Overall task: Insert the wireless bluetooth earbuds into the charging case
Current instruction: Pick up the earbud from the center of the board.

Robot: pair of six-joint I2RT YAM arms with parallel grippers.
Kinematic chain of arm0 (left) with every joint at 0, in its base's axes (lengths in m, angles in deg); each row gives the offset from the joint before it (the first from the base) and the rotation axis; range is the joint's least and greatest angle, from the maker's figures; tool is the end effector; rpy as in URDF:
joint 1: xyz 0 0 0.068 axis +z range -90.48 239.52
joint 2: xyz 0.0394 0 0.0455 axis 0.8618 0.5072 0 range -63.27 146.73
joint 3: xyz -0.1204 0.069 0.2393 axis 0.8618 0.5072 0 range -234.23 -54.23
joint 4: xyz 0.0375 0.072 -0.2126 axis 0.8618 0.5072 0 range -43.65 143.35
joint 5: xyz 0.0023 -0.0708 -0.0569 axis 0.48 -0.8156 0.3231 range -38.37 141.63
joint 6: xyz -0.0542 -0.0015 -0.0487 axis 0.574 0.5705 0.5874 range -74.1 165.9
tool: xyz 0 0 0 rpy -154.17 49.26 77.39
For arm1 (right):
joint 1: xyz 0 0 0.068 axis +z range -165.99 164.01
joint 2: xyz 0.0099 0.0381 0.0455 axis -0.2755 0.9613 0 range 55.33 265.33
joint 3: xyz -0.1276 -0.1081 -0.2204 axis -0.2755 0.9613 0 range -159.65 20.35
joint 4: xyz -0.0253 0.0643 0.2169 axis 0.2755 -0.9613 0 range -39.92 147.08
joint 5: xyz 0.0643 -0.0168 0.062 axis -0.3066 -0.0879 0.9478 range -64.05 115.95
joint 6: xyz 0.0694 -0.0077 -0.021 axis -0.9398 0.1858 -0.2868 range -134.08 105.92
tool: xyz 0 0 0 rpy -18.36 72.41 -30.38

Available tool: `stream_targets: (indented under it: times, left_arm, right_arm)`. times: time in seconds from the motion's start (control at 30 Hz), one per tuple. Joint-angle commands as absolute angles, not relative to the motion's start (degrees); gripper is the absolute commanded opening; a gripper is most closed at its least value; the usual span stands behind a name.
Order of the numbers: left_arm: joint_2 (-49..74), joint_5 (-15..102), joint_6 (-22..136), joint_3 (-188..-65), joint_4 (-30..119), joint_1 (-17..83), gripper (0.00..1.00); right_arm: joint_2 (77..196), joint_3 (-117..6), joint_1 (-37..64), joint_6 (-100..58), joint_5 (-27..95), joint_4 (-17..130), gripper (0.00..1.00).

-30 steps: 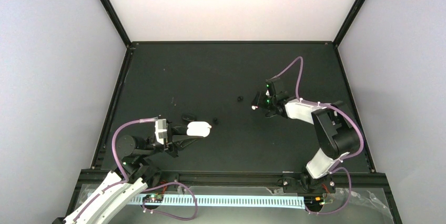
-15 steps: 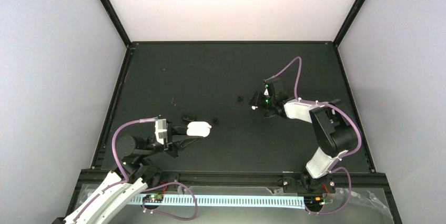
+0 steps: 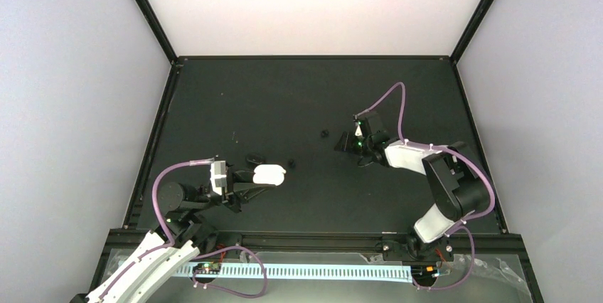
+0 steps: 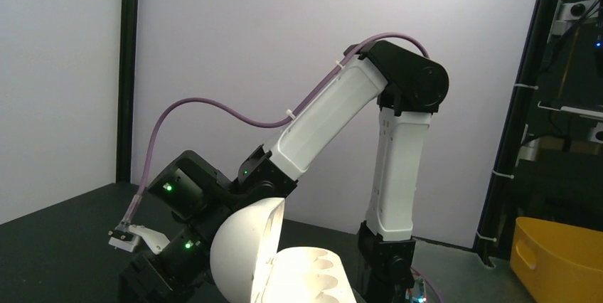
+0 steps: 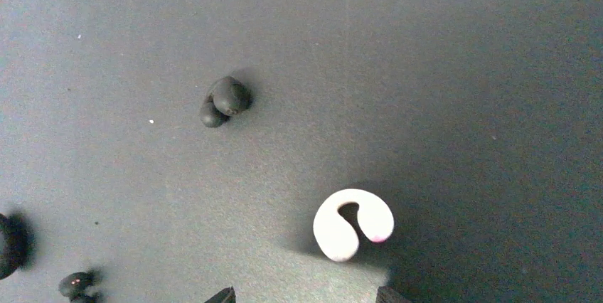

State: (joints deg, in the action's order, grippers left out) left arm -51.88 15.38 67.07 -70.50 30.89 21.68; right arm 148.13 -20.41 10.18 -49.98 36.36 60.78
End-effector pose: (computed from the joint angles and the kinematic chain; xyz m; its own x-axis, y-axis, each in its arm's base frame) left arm 0.0374 -0.0742 0.2865 -0.0808 -0.3059 -0.9486 0.9688 0.1996 -0.1468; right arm 0.2622 0.1411 0.1539 -0.8607 0.2196 -0.4593 -0.0455 0.8653 0.4992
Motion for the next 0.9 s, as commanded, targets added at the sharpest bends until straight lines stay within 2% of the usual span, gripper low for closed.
stream_targets:
  times: [0.0,0.13,0.47,0.87]
  left_arm:
    - [-51.82,14.31,67.39,-71.47,29.97,22.08,0.02]
    - [-52.0,14.29,67.65,-71.35,30.07,22.01,0.02]
    - [-52.76,14.19,67.48,-71.89,31.62,22.03,0.02]
    - [-52.2,14.14,67.59,-71.54,30.37,21.99,0.02]
  right_arm:
    - [145.22,-19.64,10.56,-49.77,31.95,58.41,0.51]
    - [145.95,-21.71,9.97,-50.21,29.69,57.61,0.53]
    - [153.76,-29.16,9.83,-49.37,33.18,56.74,0.55]
    - [150.78,-23.62,11.18,-48.97,36.1,57.51,0.52]
